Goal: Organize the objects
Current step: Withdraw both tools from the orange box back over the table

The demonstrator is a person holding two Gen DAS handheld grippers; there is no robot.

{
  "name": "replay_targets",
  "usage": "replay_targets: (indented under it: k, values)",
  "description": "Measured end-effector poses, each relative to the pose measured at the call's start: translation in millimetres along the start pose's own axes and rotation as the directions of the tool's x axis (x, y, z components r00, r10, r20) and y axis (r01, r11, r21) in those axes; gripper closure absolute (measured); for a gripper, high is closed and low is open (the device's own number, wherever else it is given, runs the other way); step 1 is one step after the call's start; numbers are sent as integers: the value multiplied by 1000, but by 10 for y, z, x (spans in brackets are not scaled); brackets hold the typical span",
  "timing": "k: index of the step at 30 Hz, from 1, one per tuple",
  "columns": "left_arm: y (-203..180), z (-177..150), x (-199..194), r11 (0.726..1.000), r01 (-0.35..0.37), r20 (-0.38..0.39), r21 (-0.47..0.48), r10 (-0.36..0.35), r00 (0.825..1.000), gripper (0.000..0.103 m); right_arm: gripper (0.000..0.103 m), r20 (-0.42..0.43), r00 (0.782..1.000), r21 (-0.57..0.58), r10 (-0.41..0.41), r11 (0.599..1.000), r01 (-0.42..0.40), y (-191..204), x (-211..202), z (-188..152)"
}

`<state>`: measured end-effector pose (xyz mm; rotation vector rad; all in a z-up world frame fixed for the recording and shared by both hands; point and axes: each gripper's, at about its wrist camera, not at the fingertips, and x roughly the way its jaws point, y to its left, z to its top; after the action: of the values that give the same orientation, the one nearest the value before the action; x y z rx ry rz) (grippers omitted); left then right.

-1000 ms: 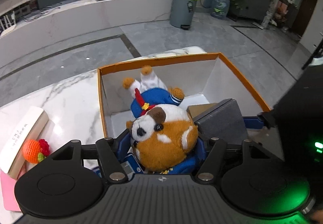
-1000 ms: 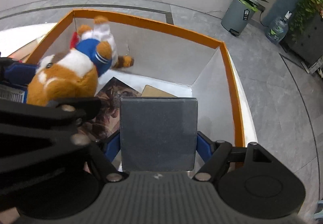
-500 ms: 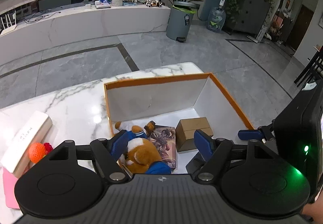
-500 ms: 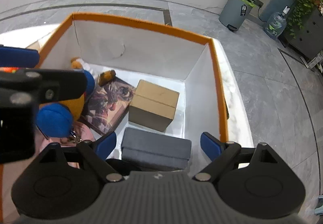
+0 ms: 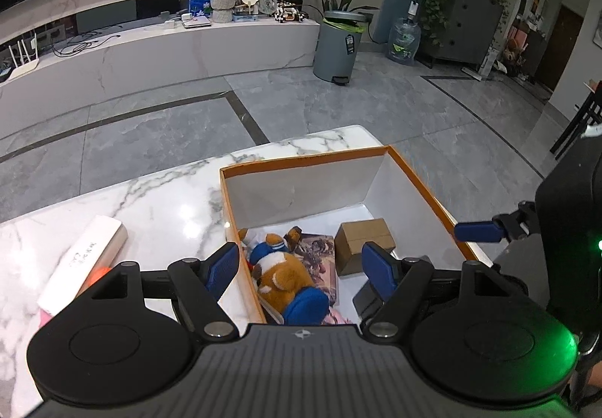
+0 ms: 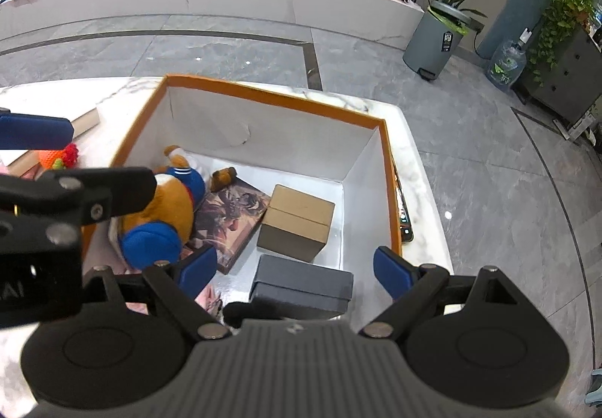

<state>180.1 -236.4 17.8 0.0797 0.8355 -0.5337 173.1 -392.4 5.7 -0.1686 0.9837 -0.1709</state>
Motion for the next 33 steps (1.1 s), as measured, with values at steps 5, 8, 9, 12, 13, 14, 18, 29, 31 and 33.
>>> replay_targets:
  k: [5, 8, 9, 12, 13, 14, 18, 29, 31, 33]
  values:
    - [1, -44, -191, 1000, 0, -3, 18, 0, 1000, 18, 12, 21, 1000, -20, -13, 1000, 13, 76, -210, -17]
    - [18, -57, -325, 1000, -8, 9, 21, 8, 1000, 18, 12, 38, 999, -13, -13, 1000, 13, 96, -366, -26]
    - [15, -63, -367, 1000, -13, 13, 24, 13, 1000, 18, 12, 44, 999, -12, -13, 1000, 14, 109, -420, -33]
    - [36, -81, -539, 999, -24, 29, 31, 23, 999, 18, 12, 61, 998, -17, -16, 1000, 17, 146, -586, -39]
    - [38, -93, -590, 999, -28, 33, 29, 27, 999, 18, 12, 67, 998, -18, -16, 1000, 17, 160, -640, -43]
    - [48, -107, -655, 999, -31, 35, 27, 30, 999, 18, 12, 73, 997, -18, -15, 1000, 16, 175, -696, -47]
    - [37, -157, -919, 998, -52, 46, 46, 50, 998, 18, 12, 95, 995, -24, -7, 1000, 10, 253, -949, -98]
    - [-43, -338, -1725, 999, -39, 130, 16, 37, 991, 17, 12, 214, 977, -43, 8, 999, 2, 507, -1912, -349]
    - [-49, -379, -1849, 999, -41, 136, 19, 38, 990, 17, 12, 227, 974, -35, 19, 999, -11, 549, -2057, -418]
    - [-55, -417, -1983, 998, -55, 148, 28, 51, 988, 17, 12, 240, 970, -28, 30, 999, -24, 584, -2197, -476]
